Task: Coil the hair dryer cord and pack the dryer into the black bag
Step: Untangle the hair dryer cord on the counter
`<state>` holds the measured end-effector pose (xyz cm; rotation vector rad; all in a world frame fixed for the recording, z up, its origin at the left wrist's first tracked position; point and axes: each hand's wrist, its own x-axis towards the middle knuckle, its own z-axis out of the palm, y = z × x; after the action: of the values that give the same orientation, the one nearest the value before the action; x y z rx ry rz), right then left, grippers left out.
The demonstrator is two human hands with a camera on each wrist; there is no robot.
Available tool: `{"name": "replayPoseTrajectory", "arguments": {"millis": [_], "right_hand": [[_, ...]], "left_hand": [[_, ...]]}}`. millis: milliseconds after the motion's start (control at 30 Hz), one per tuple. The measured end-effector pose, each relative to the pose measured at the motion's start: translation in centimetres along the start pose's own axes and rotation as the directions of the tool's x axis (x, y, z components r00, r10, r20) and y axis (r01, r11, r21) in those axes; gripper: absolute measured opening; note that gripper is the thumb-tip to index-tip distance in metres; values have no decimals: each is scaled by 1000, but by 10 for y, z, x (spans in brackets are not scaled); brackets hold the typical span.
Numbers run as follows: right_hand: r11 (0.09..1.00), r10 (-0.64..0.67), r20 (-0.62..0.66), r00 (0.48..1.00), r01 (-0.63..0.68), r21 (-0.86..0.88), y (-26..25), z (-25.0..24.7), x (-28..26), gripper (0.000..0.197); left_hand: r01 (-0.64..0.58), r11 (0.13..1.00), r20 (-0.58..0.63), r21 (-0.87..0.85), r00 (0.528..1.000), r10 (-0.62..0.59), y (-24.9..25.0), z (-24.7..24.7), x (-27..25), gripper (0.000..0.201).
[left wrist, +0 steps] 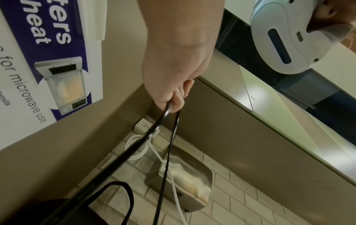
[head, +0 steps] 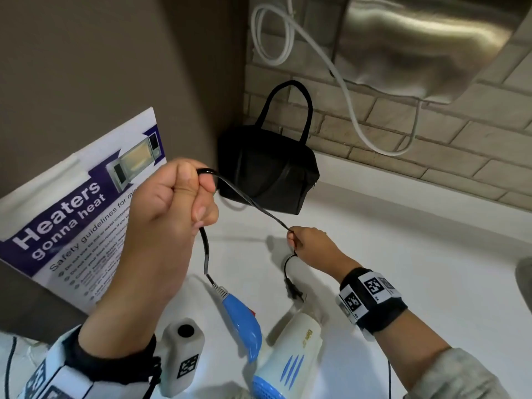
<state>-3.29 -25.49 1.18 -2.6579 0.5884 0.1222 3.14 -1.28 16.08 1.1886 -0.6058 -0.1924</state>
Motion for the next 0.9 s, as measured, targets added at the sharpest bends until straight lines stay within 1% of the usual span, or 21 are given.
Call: {"name": "replayPoseTrajectory", "arguments": {"millis": [133,200,333,433,500,567,600,667,733,800,833,900], "right_hand": [[992,13,34,999,-9,-129,9,10,2,22],[987,15,53,998,-6,-159,15,16,4,18],[990,59,83,995,-47,-134,27,25,4,14],[991,84,96,992,-73,-109,31,27,4,21],[992,107,91,990,-101,-72,31,24,4,18],[990,140,70,988,-140,-4,34,18,3,20],[986,156,55,986,-159,57,38,14,3,23],[948,206,15,978,-203,244,43,3,1,32],[886,244,-41,969,-205,415,44,-11,-4,35],[842,267,-102,958,-180,508,40,-25,-11,30],[825,282,-128,951,-172,538,36,-31,-15,28],[817,295,-171,940,-155,555,30,-44,-21,32]], "left_hand": [[-14,999,-35,-39,999,12,3,-4,7,44],[-23,999,-63,-47,998,20,5,-8,11,47],[-37,998,-89,-46,995,33,6,-15,13,44],[-37,999,-89,-35,995,34,1,-20,12,40],[-36,999,-89,-4,995,36,-3,-28,12,38],[-17,993,-74,115,997,26,-9,-41,9,37],[21,978,-68,208,998,-7,-14,-48,6,37],[135,910,-70,392,991,-117,-30,-58,0,36],[209,820,-95,533,978,-187,-50,-61,-7,34],[276,771,-139,574,961,-240,-74,-61,-11,36],[309,764,-151,567,950,-273,-87,-62,-11,36],[359,763,-167,537,932,-322,-111,-65,-13,35]]}}
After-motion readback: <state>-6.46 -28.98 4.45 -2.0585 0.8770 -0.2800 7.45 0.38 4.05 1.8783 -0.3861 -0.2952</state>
